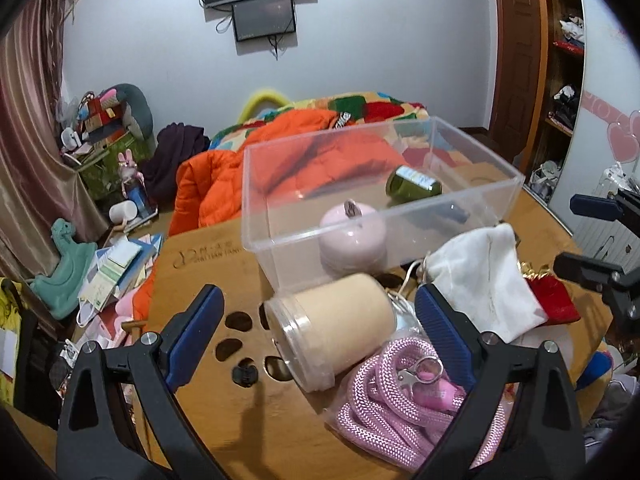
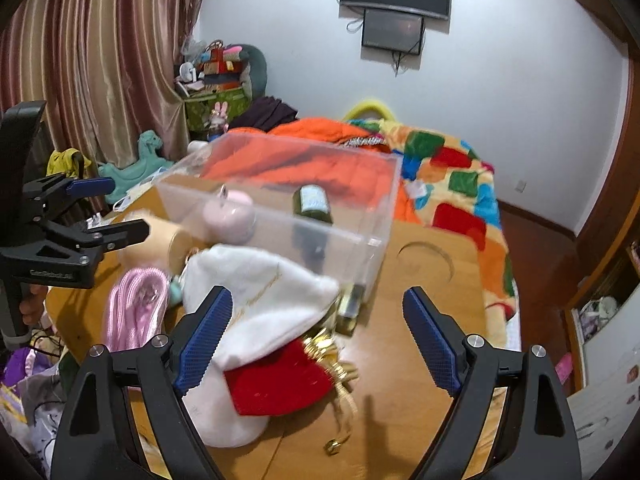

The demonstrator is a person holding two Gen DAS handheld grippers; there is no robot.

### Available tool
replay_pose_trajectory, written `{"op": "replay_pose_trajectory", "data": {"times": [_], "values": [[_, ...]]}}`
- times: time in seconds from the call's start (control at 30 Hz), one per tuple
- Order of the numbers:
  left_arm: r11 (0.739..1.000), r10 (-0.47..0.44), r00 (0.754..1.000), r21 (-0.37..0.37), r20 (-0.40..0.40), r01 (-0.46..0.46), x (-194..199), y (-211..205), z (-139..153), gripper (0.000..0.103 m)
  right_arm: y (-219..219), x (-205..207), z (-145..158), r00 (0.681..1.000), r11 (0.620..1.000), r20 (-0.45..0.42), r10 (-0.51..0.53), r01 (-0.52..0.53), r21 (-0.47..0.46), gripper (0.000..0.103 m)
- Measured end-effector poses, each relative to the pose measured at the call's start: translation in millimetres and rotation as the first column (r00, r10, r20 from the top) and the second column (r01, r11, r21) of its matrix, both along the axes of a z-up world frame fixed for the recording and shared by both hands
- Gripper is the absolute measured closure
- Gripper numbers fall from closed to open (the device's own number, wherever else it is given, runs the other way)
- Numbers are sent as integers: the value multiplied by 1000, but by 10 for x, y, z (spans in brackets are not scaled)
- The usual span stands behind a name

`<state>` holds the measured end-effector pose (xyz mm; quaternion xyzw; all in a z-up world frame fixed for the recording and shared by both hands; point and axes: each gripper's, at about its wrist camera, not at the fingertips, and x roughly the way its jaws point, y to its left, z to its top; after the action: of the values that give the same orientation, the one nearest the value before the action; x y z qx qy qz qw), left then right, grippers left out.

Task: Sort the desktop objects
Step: 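Grasp cream cylindrical jar with left tool while right tool grasps white cloth bag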

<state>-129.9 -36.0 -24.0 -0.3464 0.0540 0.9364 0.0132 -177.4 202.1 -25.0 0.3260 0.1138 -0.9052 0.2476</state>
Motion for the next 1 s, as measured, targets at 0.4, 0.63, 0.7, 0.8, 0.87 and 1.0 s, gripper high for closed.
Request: {"op": "replay_pose_trajectory", "data": {"times": [0.4,0.63,0.7,0.8,0.87,1.0], "values": [[997,11,994,77,107,-19,-238,-98,-341,6,-253,-126,-280,996,998,73,43,-46,38,18],[988,5,989,149,150,-28,-349,-159,-421,6,-379,-234,-440,984,995,151,94,-99,27,18],[987,6,988,156,157,-30,-377,-155,-440,6,-415,-254,-467,982,994,158,106,-111,24,18],[982,-2,986,185,168,-30,-425,-166,-476,6,-470,-282,-483,979,991,160,127,-132,26,18],[978,-3,985,204,171,-32,-448,-181,-489,6,-491,-297,-501,976,989,169,139,-145,21,17],[975,6,987,216,163,-42,-458,-205,-487,6,-540,-295,-538,972,985,172,161,-169,37,15]]}}
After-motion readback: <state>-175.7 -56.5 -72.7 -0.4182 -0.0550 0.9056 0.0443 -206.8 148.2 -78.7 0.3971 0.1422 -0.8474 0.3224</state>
